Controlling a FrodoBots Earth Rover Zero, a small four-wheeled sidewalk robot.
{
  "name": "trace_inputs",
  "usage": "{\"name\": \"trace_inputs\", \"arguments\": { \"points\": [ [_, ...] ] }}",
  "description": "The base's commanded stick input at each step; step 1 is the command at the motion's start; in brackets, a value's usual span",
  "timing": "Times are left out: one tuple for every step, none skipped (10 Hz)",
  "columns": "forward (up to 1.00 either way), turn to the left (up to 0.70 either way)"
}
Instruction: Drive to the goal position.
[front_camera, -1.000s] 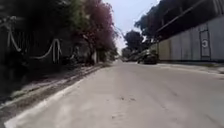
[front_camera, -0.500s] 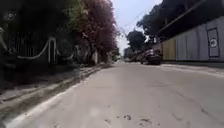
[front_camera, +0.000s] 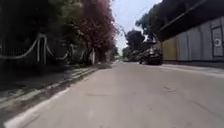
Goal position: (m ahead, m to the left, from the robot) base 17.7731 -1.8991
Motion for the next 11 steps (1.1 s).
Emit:
{"name": "trace_inputs", "arguments": {
  "points": [
    [1.00, 0.02],
    [1.00, 0.02],
    [1.00, 0.02],
    [1.00, -0.36],
    [1.00, -0.38],
    [1.00, -0.38],
    [1.00, -0.15],
    [1.00, 0.02],
    [1.00, 0.02],
    [1.00, 0.02],
    [1.00, 0.02]
  ]
}}
